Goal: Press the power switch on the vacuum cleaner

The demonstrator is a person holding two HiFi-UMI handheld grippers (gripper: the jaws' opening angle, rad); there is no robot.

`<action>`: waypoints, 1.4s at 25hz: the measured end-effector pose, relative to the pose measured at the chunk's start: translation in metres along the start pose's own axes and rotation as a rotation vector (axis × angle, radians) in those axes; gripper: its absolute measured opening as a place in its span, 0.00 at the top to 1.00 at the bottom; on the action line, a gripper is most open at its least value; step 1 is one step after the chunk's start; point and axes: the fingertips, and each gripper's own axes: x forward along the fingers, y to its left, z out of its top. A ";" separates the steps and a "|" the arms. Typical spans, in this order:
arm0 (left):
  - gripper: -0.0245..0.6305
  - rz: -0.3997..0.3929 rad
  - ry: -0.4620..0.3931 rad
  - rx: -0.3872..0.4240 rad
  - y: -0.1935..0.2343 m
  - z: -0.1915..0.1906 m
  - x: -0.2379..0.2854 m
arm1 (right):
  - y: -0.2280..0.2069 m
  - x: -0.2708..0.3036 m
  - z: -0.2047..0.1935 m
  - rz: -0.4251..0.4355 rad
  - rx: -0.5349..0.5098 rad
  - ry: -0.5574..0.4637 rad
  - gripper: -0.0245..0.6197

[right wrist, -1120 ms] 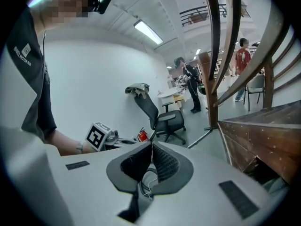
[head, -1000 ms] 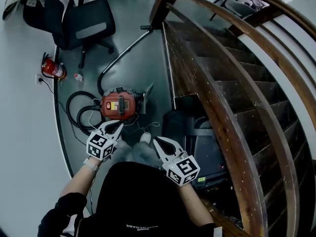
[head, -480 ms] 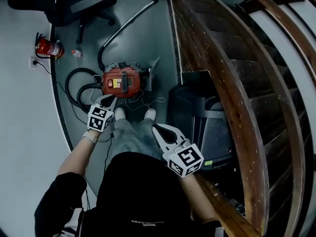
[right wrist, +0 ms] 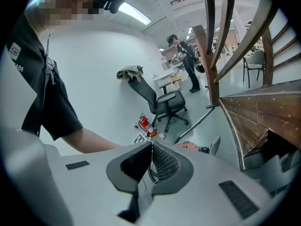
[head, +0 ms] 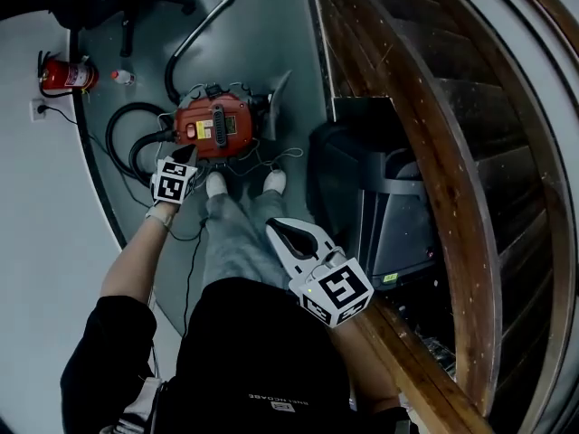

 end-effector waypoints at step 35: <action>0.94 0.064 0.185 -0.035 0.071 -0.078 0.134 | -0.034 0.053 -0.017 -0.048 0.133 0.025 0.92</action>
